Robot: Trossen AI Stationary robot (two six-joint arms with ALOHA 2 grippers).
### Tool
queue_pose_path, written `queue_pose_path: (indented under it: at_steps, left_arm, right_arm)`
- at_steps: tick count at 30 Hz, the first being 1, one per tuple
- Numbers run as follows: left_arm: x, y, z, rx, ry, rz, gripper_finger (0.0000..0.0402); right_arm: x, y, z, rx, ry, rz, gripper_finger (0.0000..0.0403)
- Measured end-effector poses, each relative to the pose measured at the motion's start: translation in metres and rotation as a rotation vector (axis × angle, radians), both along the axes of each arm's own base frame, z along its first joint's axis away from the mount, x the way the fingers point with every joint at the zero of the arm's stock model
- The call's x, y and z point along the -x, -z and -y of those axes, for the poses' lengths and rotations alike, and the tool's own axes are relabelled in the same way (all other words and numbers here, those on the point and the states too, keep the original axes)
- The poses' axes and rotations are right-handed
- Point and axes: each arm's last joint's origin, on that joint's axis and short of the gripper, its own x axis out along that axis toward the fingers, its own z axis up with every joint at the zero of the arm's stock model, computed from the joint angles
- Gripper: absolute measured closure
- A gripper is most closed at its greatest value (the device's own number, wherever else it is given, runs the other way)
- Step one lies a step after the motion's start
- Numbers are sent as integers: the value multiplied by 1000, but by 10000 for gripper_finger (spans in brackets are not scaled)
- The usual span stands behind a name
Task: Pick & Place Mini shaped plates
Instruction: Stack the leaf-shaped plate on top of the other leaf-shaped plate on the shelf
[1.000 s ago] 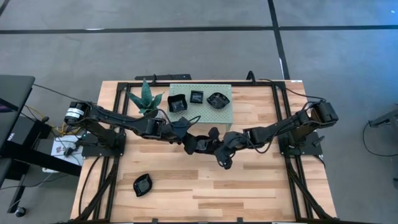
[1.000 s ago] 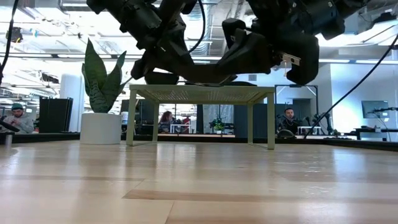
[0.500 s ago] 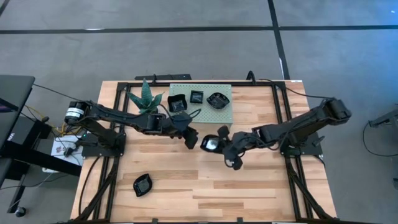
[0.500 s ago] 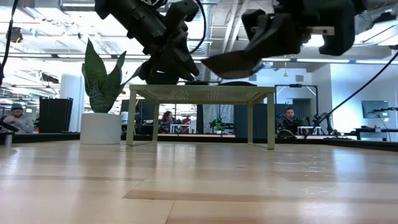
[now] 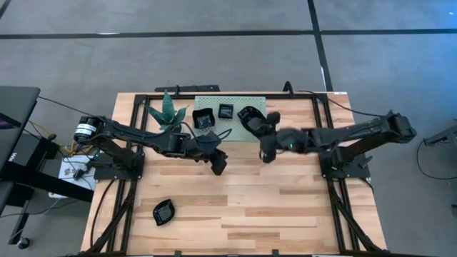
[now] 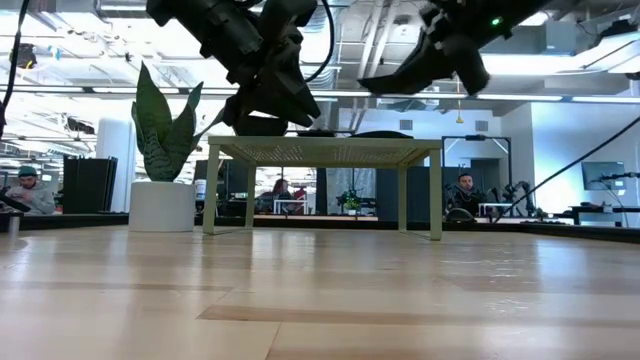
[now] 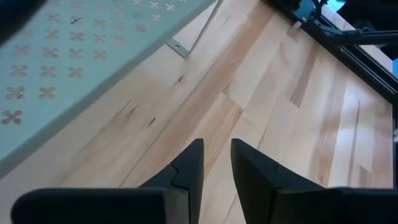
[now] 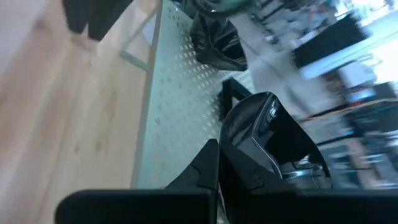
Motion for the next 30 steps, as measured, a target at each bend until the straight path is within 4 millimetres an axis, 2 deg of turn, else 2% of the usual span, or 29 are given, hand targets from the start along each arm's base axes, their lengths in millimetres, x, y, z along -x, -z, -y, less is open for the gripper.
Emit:
queue_pose_path:
  at_steps: [6, 11, 23, 30]
  left_arm:
    - [0, 0, 0, 0, 1, 0, 324]
    - [0, 0, 0, -13, 11, -2, 325]
    - [0, 0, 0, -40, 33, -7, 325]
    - [0, 0, 0, -40, 33, -7, 325]
  right_arm:
    - [-3, 1, 42, -242, 20, 86, 402]
    - [-9, 7, 62, -340, 145, 161, 403]
    - [-12, 9, 68, -367, 170, 198, 399]
    - [-11, 11, 68, -364, 174, 169, 345]
